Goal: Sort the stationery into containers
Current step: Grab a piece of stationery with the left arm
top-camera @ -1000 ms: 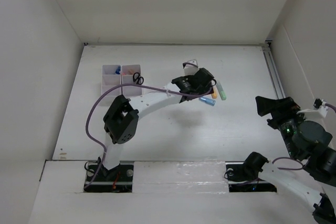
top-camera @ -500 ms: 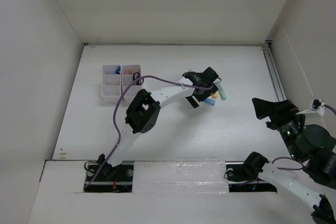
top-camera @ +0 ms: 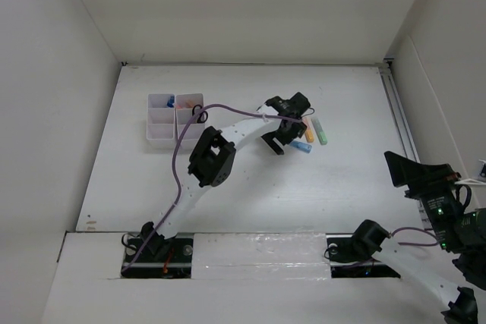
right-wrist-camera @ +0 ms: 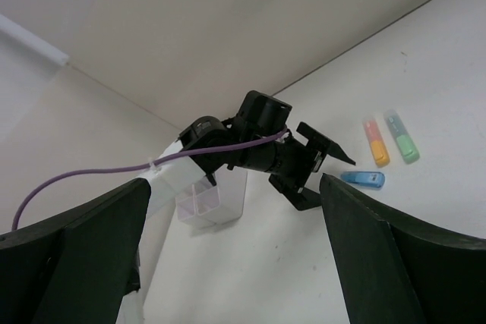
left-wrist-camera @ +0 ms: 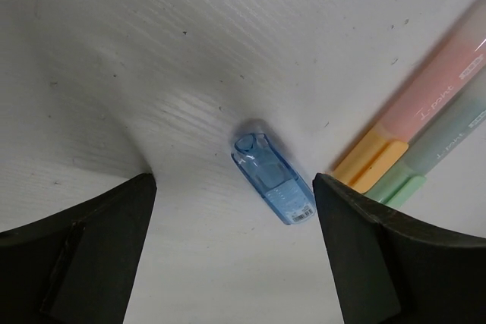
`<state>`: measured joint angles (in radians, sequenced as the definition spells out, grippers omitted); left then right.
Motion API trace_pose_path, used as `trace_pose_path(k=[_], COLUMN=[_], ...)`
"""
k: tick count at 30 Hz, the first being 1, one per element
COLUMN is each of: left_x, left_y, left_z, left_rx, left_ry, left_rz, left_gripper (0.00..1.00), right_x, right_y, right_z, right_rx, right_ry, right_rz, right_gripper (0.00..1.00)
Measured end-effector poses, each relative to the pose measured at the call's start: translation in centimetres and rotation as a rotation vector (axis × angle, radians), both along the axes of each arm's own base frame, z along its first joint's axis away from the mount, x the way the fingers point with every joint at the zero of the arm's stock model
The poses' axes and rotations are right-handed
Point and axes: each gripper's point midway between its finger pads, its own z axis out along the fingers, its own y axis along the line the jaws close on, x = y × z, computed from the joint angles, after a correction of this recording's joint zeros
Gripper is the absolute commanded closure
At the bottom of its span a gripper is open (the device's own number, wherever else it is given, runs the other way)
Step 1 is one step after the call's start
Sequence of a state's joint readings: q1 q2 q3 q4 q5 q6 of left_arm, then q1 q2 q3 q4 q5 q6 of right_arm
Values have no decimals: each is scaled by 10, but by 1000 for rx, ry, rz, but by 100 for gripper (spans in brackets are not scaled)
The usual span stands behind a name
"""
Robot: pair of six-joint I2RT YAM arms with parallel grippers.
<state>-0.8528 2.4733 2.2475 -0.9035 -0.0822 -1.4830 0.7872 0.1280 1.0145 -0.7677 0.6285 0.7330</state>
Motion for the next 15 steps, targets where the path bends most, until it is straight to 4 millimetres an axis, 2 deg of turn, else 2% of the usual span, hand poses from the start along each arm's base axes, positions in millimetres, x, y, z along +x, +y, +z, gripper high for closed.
trace_pose_path(k=[4,9,15], left_x=[-3,-4,2], left_y=[0,-3,-16], left_z=[-1,-1,-3], left_rx=[8,0,-35], left_ry=[8,16,12], left_rz=[-8,-18,-29], left_gripper=[21,25,42], right_x=[-3,3,5], right_y=[-1,12,23], right_z=[0,-5,-8], right_rx=[-4,-55,-93], right_ry=[-24,4,17], right_rz=[12,41,82], right_gripper=[1,1,1])
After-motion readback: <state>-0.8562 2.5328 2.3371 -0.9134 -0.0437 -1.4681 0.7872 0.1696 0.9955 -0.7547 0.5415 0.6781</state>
